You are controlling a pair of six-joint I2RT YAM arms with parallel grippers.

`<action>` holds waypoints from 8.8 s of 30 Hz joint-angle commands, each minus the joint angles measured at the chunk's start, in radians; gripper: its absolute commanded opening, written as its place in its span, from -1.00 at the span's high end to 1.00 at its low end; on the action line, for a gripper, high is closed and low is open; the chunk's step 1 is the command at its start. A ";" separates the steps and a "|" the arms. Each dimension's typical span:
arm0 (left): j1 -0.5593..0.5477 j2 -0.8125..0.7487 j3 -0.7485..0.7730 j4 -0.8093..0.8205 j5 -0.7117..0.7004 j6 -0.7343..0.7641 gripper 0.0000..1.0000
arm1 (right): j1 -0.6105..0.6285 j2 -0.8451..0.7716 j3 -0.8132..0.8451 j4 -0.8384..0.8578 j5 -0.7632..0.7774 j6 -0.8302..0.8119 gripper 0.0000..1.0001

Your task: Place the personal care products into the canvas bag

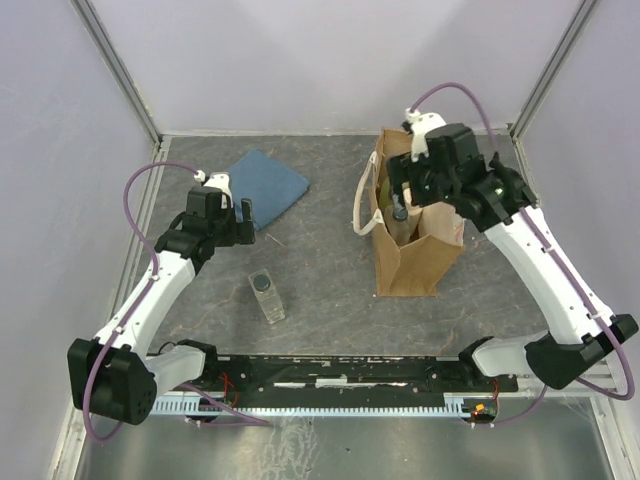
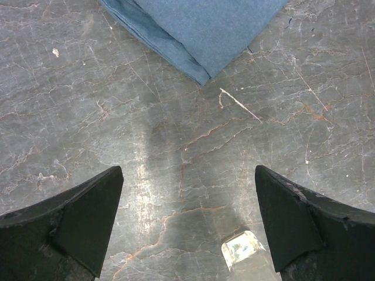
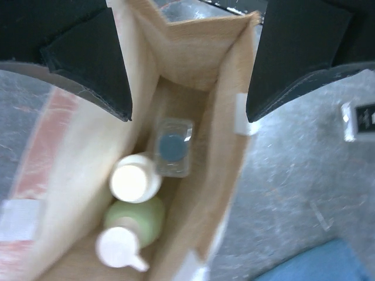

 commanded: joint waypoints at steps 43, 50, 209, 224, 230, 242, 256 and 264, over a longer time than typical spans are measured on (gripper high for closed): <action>0.006 0.002 0.010 0.038 0.021 -0.009 -0.99 | 0.866 0.505 0.077 0.402 0.352 0.355 -0.88; 0.007 0.003 0.008 0.037 0.023 -0.010 -0.99 | 0.864 0.582 0.093 0.414 0.325 0.342 -0.85; -0.369 0.193 0.542 -0.082 0.001 0.032 0.94 | 0.343 0.038 -0.407 0.410 -0.402 -0.196 1.00; -0.368 0.195 0.549 -0.084 0.003 0.029 0.93 | 0.450 0.157 -0.499 0.470 -0.266 -0.174 1.00; -0.368 0.185 0.550 -0.086 0.001 0.035 0.88 | 0.460 0.112 -0.487 0.429 -0.226 -0.152 0.24; -0.369 0.155 0.522 -0.072 0.005 0.014 -0.84 | 0.460 0.036 -0.184 0.056 -0.010 -0.090 -0.99; -0.308 0.076 0.586 -0.118 -0.077 0.013 -0.98 | 0.273 -0.006 0.001 0.151 0.216 -0.016 -0.99; -0.062 0.037 0.418 -0.102 0.042 0.038 -1.00 | -0.096 0.015 -0.104 0.187 0.006 0.053 -0.99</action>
